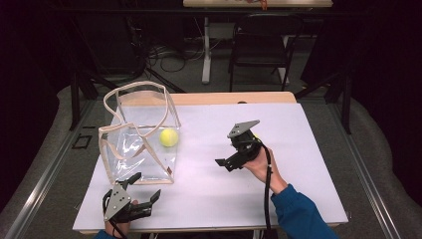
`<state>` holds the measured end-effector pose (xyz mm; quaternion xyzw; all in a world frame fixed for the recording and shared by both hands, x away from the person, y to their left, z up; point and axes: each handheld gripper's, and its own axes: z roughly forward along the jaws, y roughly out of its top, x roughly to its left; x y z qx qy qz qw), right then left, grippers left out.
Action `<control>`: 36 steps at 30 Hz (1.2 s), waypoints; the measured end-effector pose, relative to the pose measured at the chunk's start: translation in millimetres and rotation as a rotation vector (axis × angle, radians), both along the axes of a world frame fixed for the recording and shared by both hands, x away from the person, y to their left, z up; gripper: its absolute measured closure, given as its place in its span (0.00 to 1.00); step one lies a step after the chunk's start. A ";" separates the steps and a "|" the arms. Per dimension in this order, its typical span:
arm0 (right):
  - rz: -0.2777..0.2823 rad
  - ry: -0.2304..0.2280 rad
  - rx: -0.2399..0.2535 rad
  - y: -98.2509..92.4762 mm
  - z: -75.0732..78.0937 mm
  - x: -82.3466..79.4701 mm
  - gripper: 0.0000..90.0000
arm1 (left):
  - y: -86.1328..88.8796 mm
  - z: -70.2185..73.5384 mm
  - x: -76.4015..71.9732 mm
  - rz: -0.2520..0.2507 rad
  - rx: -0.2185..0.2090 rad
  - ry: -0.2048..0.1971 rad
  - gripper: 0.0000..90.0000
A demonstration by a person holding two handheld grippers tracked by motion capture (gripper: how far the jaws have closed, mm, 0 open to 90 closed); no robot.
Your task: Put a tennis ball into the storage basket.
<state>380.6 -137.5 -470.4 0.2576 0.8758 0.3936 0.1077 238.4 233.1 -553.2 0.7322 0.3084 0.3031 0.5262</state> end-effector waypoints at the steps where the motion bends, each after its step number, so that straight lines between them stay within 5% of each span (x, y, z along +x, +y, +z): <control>1: 0.001 0.000 0.002 -1.0 -1.7 -1.1 0.00 | -0.1 -0.1 0.1 0.000 0.000 0.001 0.17; 17: -0.036 0.012 -0.012 -21.4 -21.5 -15.3 0.00 | -0.6 -0.1 -0.1 -0.002 0.006 0.001 0.17; 36: -0.068 0.012 -0.018 -38.0 -27.6 -23.5 0.00 | -0.4 0.0 -0.5 -0.001 0.005 0.000 0.17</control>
